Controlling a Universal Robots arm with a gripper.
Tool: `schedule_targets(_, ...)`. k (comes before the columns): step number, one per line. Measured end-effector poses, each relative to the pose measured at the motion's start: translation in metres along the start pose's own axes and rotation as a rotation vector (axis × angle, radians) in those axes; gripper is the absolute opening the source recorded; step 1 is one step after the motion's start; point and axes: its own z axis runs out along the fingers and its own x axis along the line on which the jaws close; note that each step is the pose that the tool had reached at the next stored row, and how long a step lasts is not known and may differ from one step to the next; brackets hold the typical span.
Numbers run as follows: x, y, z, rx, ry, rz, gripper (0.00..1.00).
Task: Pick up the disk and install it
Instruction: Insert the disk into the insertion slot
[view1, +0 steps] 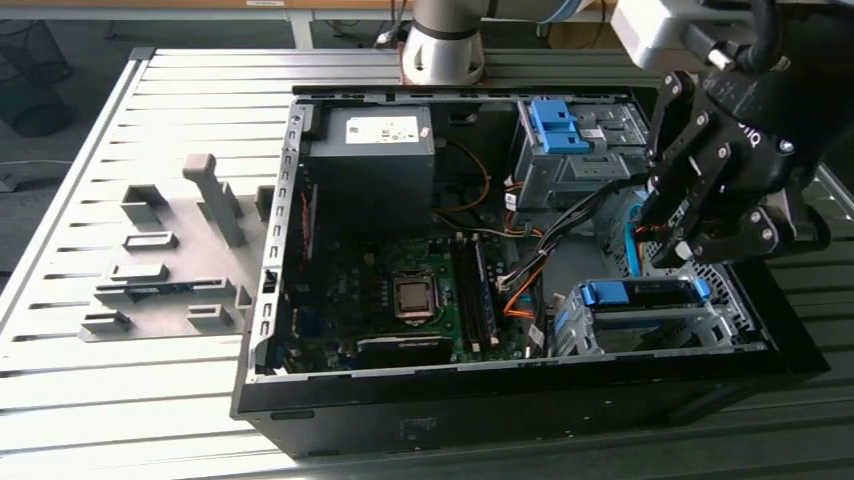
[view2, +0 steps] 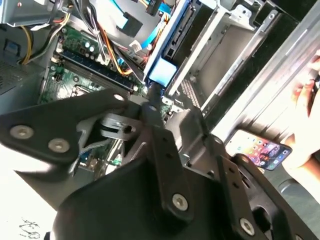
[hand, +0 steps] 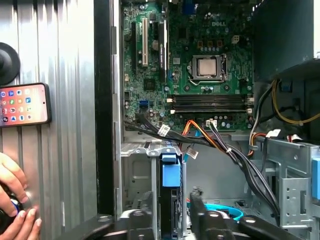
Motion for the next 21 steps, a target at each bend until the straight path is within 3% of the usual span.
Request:
schedule_targets(7, 0.0000, -0.0010, 0.0127, 0.0000, 0.0000, 0.000, 0.13)
schedule_targets(11, 0.0000, -0.0012, 0.0191, 0.0000, -0.0001, 0.000, 0.11)
schedule_targets(21, 0.0001, -0.0012, 0.0219, 0.0000, 0.0001, 0.000, 0.11)
